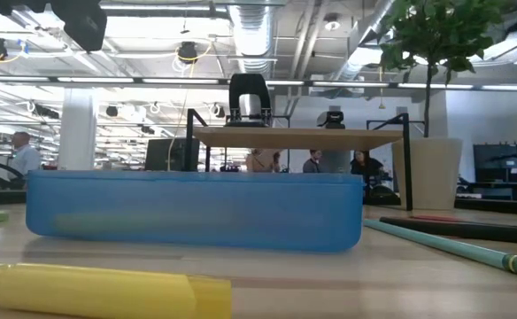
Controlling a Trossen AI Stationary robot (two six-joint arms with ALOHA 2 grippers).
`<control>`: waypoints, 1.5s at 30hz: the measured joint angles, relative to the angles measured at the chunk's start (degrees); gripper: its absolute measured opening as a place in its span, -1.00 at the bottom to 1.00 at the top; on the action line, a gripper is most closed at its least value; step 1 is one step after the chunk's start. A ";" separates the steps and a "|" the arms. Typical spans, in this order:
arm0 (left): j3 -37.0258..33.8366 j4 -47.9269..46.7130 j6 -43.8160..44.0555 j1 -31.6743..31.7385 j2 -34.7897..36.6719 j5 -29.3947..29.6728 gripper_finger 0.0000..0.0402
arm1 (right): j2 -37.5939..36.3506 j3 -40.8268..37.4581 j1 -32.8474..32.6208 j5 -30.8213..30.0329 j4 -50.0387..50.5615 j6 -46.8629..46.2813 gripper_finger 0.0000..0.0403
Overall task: Pack school essentials
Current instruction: Put the blue eraser into the blue supply box
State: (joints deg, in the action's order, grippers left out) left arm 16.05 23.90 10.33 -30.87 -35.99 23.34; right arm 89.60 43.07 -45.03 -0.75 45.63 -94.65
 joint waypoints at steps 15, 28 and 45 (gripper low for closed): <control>0.00 0.39 0.39 0.00 -0.02 -0.63 -0.31 | 1.18 -0.17 -0.31 0.58 -4.74 2.13 -0.56; 0.00 0.45 0.33 0.00 -0.02 -0.58 -0.31 | -3.42 -0.55 0.19 -0.23 -2.67 1.25 -0.86; 0.00 0.62 -0.03 0.00 -0.02 -0.53 -0.31 | -7.15 -0.28 2.07 -5.12 -4.57 3.64 -0.86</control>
State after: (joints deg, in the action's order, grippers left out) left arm 16.05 24.52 10.30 -30.87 -36.01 22.81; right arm 82.46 42.78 -42.96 -5.87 41.06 -91.01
